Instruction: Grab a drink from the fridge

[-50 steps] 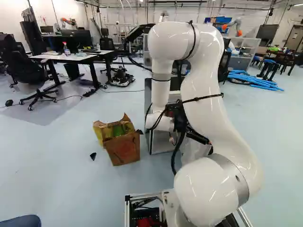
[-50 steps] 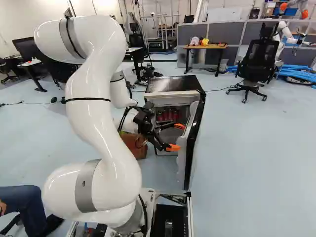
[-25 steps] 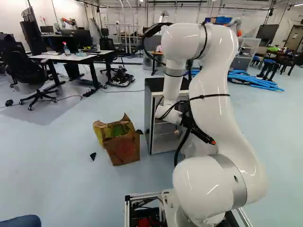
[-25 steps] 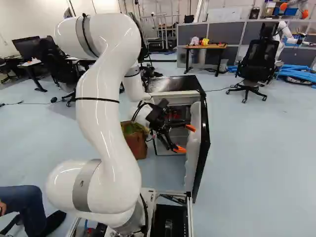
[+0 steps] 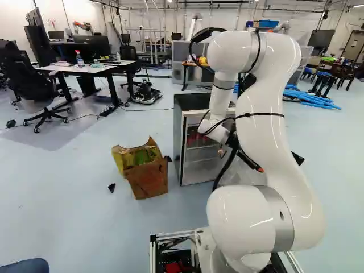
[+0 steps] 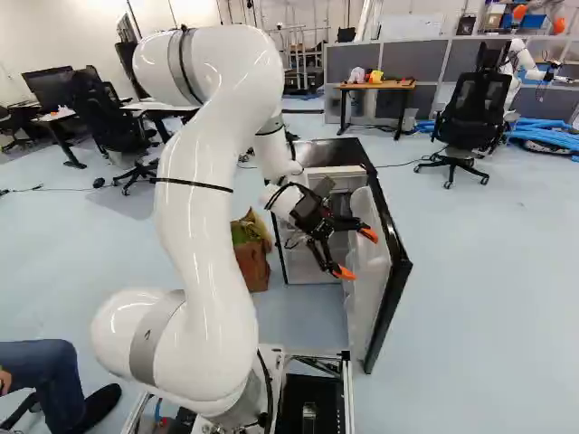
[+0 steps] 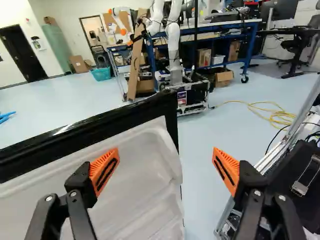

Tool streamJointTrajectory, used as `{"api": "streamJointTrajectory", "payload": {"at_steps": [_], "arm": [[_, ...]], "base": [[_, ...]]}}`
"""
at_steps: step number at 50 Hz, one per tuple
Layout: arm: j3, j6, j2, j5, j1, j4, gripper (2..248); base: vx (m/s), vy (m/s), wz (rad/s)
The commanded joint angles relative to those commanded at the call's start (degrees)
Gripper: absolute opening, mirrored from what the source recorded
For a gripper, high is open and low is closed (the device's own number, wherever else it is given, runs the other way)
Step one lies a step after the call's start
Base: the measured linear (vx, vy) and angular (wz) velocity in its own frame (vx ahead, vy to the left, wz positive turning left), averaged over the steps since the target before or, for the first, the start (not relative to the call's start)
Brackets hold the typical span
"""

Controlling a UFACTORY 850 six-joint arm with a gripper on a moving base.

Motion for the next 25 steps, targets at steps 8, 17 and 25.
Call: {"api": "streamJointTrajectory", "payload": {"at_steps": [8, 17, 25], "arm": [[-2.1, 0.0, -0.5, -0.9, -2.6, 0.0, 247], [-4.5, 0.0, -1.2, -1.0, -5.4, 0.0, 247], [-6.8, 0.0, -1.9, -1.0, -7.7, -0.3, 247]], "base": [[0.0, 0.0, 0.0], [0.0, 0.0, 0.0], [0.0, 0.0, 0.0]]}}
